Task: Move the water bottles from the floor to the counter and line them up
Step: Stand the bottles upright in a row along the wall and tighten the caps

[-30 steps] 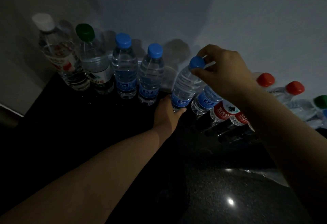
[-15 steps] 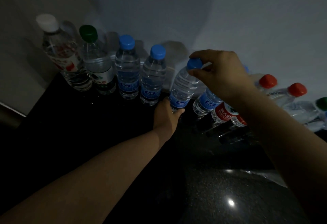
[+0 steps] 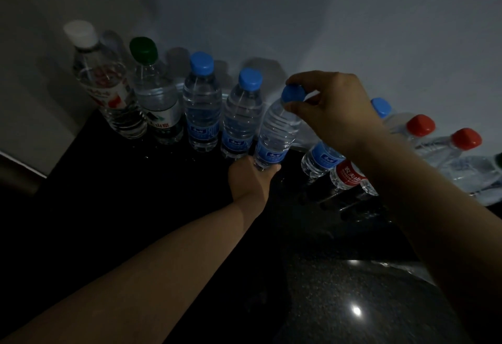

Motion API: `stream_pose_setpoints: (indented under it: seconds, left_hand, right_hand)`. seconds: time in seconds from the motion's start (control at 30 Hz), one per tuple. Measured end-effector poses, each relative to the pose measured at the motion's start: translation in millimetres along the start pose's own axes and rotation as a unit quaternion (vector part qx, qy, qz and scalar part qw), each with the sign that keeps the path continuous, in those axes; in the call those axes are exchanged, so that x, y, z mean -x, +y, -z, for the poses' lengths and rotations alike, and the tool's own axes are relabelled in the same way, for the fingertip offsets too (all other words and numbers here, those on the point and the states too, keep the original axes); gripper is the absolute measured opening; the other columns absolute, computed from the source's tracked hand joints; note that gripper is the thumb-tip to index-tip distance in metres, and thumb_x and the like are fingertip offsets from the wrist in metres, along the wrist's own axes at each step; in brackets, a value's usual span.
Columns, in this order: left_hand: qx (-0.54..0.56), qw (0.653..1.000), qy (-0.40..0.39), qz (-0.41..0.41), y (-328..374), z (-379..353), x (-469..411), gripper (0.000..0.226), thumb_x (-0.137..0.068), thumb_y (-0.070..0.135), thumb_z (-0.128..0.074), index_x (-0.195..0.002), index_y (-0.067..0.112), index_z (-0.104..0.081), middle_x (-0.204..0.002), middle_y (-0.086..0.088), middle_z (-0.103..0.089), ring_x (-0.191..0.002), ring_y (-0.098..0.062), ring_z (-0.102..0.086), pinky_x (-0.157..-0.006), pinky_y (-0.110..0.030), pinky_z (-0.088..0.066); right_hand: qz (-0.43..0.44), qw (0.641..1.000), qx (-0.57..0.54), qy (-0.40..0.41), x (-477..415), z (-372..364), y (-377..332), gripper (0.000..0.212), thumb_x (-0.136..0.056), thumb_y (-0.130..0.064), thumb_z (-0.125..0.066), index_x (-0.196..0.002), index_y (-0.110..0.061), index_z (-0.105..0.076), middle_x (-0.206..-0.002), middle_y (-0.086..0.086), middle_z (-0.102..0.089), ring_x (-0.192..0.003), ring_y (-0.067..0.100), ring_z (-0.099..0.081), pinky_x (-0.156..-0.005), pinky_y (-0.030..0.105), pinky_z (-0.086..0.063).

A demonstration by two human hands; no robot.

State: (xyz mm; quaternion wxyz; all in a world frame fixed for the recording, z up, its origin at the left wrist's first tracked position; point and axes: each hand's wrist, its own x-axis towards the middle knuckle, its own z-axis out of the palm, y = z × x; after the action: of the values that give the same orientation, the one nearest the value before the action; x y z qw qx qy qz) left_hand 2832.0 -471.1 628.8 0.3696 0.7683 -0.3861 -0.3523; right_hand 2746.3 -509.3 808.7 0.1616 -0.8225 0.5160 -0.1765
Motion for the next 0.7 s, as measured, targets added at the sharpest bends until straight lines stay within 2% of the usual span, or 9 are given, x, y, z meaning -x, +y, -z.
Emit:
stream_pose_setpoints:
  seconds: [0.17,0.3,0.4,0.57,0.7]
  left_hand:
    - [0.027,1.0,-0.005,0.008,-3.4,-0.2,-2.3,0.04,-0.073,0.035,-0.081,-0.101,0.008,-0.071,-0.102,-0.003,-0.073,-0.092,-0.012,-0.068,-0.081,-0.026,-0.056]
    - [0.043,0.999,-0.008,0.006,-4.0,0.2,-3.4,0.041,-0.074,0.032,-0.081,-0.105,0.009,-0.07,-0.106,-0.003,-0.072,-0.096,-0.012,-0.068,-0.082,-0.024,-0.055]
    - [0.046,0.999,-0.012,0.005,-4.4,2.5,-5.0,0.041,-0.074,0.03,-0.081,-0.107,0.008,-0.069,-0.109,-0.004,-0.072,-0.099,-0.013,-0.067,-0.087,-0.03,-0.056]
    - [0.047,0.999,-0.022,-0.003,-2.8,4.6,-5.4,0.039,-0.074,0.03,-0.082,-0.105,0.009,-0.07,-0.106,-0.002,-0.073,-0.098,-0.012,-0.068,-0.087,-0.029,-0.057]
    - [0.037,0.999,-0.026,-0.012,-2.8,6.8,-4.8,0.038,-0.075,0.031,-0.081,-0.103,0.007,-0.07,-0.104,-0.004,-0.073,-0.096,-0.014,-0.068,-0.086,-0.034,-0.057]
  right_hand:
    - [-0.006,1.0,-0.004,0.002,-0.6,0.7,0.0,0.037,-0.09,-0.02,-0.066,-0.126,-0.013,-0.061,-0.117,0.007,-0.067,-0.087,0.017,-0.068,-0.087,0.036,-0.055]
    - [-0.004,1.0,-0.001,0.001,-2.1,-0.2,-2.5,0.038,-0.091,-0.019,-0.066,-0.127,-0.012,-0.06,-0.119,0.007,-0.066,-0.088,0.018,-0.068,-0.089,0.037,-0.054]
    - [-0.004,1.0,0.002,0.002,-2.9,-1.6,-4.5,0.038,-0.091,-0.02,-0.065,-0.127,-0.013,-0.06,-0.119,0.007,-0.066,-0.09,0.02,-0.069,-0.089,0.039,-0.054]
    - [-0.003,1.0,0.02,0.0,-3.3,0.0,-4.0,0.036,-0.09,-0.021,-0.065,-0.125,-0.013,-0.061,-0.117,0.008,-0.067,-0.088,0.02,-0.068,-0.088,0.039,-0.054]
    - [0.003,1.0,0.028,0.0,-4.6,0.9,-3.9,0.036,-0.089,-0.022,-0.067,-0.123,-0.013,-0.062,-0.115,0.008,-0.068,-0.087,0.021,-0.068,-0.087,0.041,-0.054]
